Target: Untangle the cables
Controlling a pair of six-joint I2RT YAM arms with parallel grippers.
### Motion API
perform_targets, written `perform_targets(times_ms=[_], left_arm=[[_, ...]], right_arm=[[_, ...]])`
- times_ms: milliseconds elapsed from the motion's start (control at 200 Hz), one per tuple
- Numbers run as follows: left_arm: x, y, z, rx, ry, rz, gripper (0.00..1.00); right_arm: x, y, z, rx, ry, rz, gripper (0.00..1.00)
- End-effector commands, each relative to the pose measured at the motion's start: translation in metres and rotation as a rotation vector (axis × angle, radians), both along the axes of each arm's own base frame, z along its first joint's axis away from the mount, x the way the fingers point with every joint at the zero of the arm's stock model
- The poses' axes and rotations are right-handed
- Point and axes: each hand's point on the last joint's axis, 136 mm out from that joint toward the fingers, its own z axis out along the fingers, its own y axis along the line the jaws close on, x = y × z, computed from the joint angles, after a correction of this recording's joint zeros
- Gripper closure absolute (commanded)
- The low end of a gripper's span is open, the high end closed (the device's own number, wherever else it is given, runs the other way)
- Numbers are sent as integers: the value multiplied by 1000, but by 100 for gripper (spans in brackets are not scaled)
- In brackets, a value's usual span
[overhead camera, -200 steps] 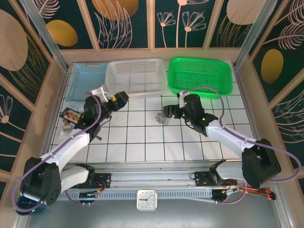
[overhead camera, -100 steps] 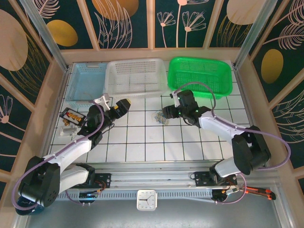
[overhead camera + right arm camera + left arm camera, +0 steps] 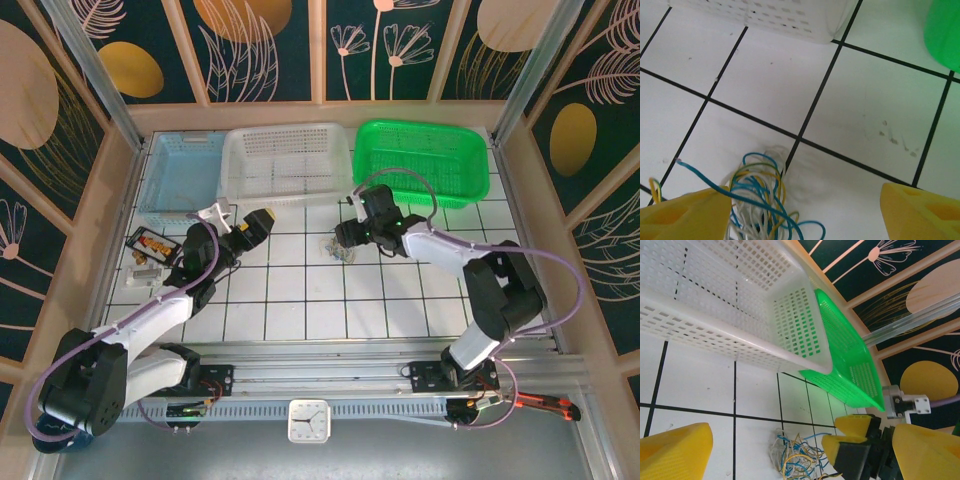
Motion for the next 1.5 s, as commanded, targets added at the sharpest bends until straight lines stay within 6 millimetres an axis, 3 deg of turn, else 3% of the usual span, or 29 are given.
perform_targets(times_ms=[0,175,380,475,575,771,1151,1496], left_arm=[[0,-1,7,-25,-28,1,8],[0,0,6,-19,-25,2,8],[1,-2,5,-19,-21,-3,8],[2,-2,4,-17,-19,-4,8],[3,-4,4,-14,-18,-13,8],[3,-7,1,1,-17,-35,7],[-7,-21,-1,56,-80,-130,1],[-30,-63,9,132,-221,-271,1]], right_arm=[[14,13,6,7,-37,30,23],[12,23,0,32,-11,65,34],[2,24,11,78,-12,82,70],[-2,23,18,96,-18,84,80],[-6,24,29,119,-31,88,100],[-15,21,56,172,-65,83,100],[-41,21,129,339,-150,99,100],[-50,18,164,416,-180,85,100]])
